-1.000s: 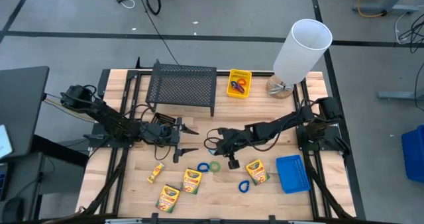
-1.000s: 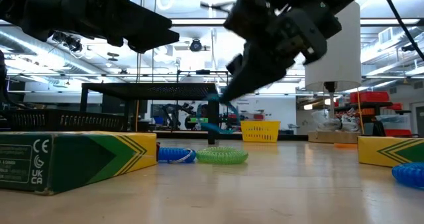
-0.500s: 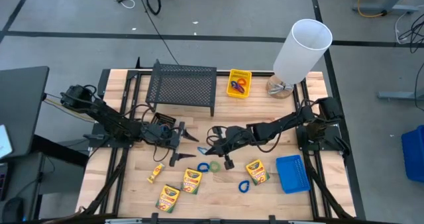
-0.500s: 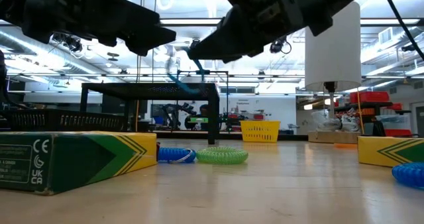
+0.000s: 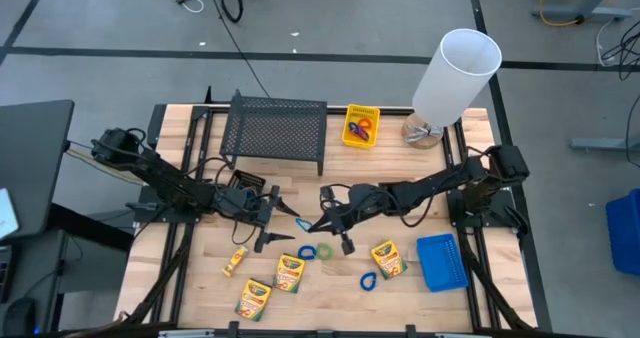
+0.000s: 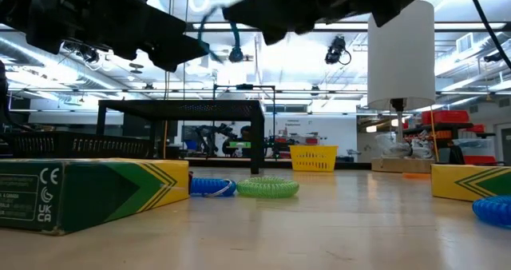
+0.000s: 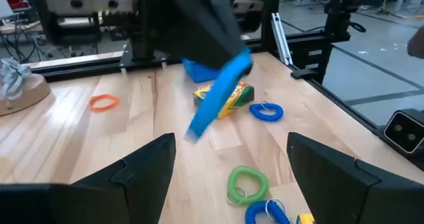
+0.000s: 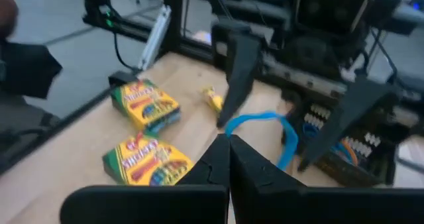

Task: Pick & Place Office Desk Supplies
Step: Put the blue rubber band into the black bin

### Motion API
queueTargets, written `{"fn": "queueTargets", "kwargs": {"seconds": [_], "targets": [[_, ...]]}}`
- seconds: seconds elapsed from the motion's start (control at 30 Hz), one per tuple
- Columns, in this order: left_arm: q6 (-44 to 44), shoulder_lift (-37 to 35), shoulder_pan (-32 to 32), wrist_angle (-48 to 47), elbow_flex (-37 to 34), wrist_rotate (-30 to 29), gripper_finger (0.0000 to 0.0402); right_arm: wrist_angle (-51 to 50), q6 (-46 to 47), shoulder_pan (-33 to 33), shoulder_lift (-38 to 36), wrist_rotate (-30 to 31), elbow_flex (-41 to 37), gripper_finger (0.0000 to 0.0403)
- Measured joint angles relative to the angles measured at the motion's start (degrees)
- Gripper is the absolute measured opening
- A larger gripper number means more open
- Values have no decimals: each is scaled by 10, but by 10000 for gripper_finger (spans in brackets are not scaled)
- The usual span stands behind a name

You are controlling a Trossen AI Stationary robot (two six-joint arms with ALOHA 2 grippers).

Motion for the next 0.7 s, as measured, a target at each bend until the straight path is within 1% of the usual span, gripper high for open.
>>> {"fn": "queueTargets", "kwargs": {"seconds": [0.1, 0.33, 0.47, 0.7], "targets": [[0, 0, 0, 12, 0, -2, 298, 13, 0, 0, 0, -13, 0, 0], [-1, 0, 1, 50, 0, -13, 292, 23, 0, 0, 0, -14, 0, 0], [-6, 5, 1, 53, 0, -20, 267, 25, 0, 0, 0, -14, 0, 0], [-5, 37, 5, 107, 1, -22, 208, 29, 0, 0, 0, -17, 0, 0]]}}
